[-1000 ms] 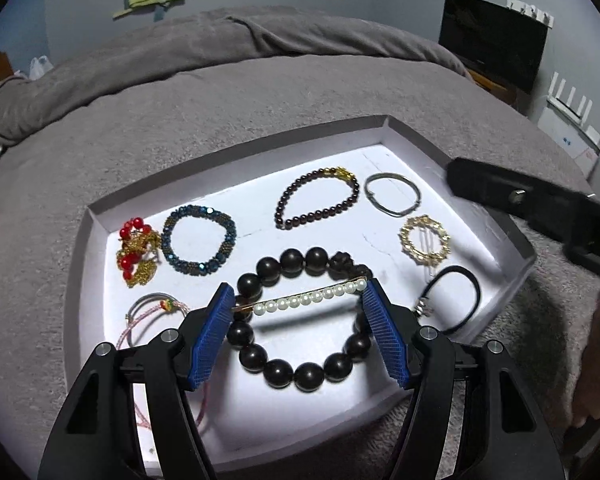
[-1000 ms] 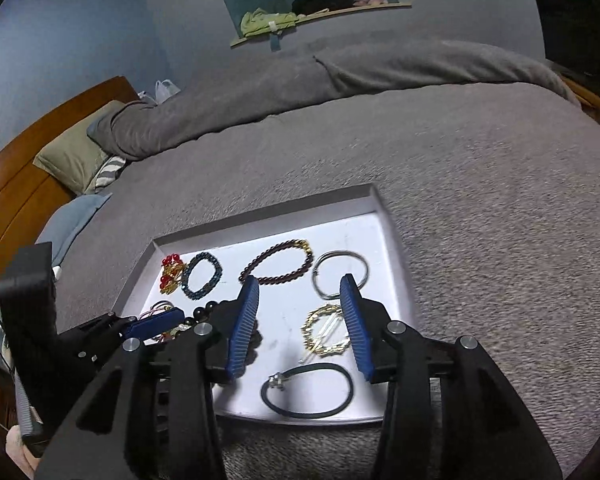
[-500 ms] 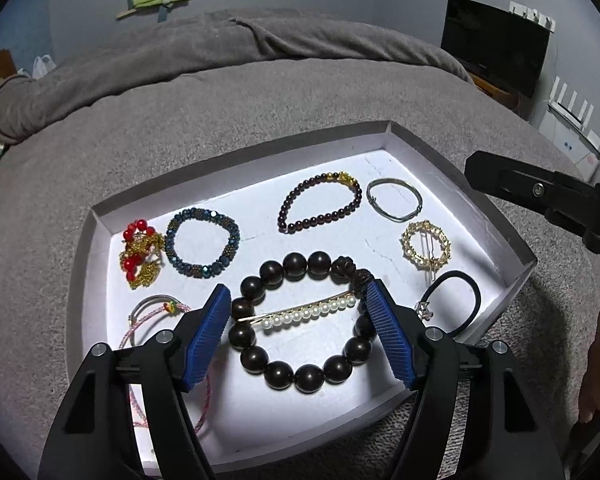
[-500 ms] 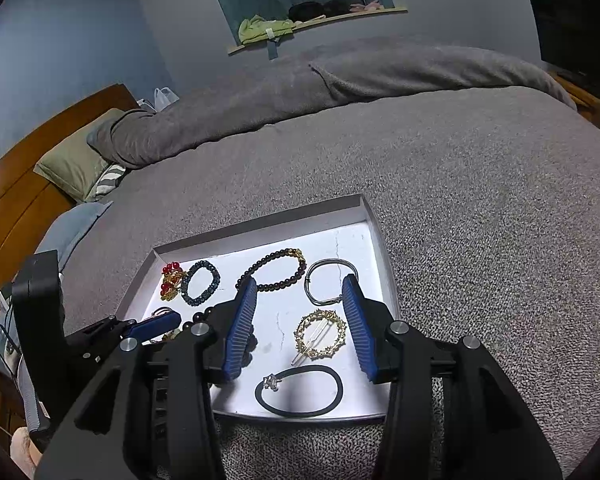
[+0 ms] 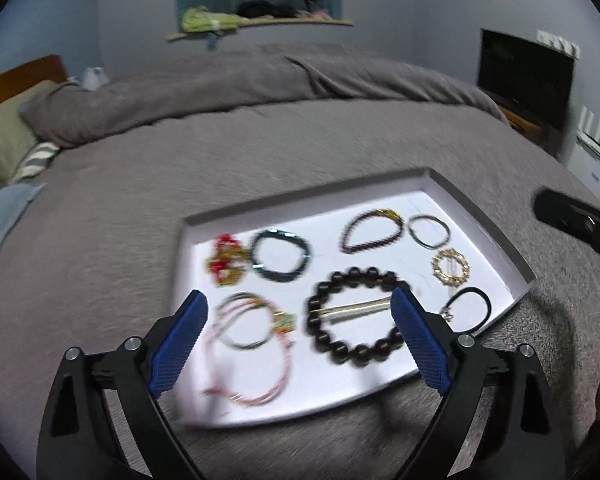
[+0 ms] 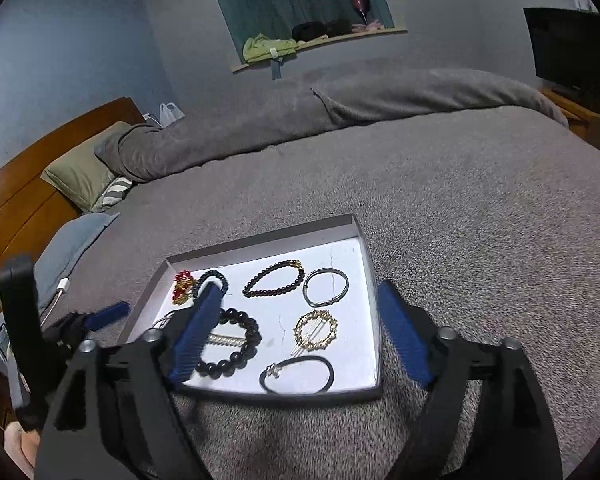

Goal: Organize jewelry

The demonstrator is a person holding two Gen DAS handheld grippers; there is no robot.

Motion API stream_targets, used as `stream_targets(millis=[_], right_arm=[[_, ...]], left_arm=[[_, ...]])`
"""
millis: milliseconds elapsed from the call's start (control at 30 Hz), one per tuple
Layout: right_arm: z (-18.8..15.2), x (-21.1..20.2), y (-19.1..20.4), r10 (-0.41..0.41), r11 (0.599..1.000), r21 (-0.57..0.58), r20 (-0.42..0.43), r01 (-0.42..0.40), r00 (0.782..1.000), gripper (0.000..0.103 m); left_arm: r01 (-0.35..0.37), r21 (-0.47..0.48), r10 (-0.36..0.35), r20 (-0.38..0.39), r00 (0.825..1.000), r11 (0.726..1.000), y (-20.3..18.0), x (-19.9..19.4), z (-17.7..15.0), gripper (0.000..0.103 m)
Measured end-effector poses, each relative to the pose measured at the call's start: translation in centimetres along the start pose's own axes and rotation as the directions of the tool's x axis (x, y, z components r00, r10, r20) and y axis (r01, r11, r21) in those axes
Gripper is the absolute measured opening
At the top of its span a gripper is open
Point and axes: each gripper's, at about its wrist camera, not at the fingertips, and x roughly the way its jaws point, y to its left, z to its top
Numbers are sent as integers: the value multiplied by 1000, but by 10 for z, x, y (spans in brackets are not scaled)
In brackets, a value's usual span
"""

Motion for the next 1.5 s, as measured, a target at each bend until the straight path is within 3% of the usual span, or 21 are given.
stream_targets(millis=[67, 200, 333, 600, 1500], right_arm=[[-7, -8, 5, 6, 1000, -24, -7, -6, 1000, 98], [-20, -17, 19, -26, 996, -85, -38, 23, 999, 98], [-32, -25, 32, -52, 990, -131, -40, 46, 998, 98], [-66, -32, 35, -81, 980, -186, -74, 66, 994, 98], [-65, -33, 32, -79, 983, -171, -70, 66, 994, 98]], left_arm=[[-26, -8, 26, 18, 999, 1000, 6, -16, -5, 95], [-55, -34, 55, 12, 998, 998, 13, -39, -18, 97], [-51, -94, 47, -42, 998, 994, 19, -48, -37, 97], [-75, -63, 72, -45, 996, 995, 13, -56, -55, 97], [-59, -44, 58, -37, 998, 997, 7, -57, -57, 97]])
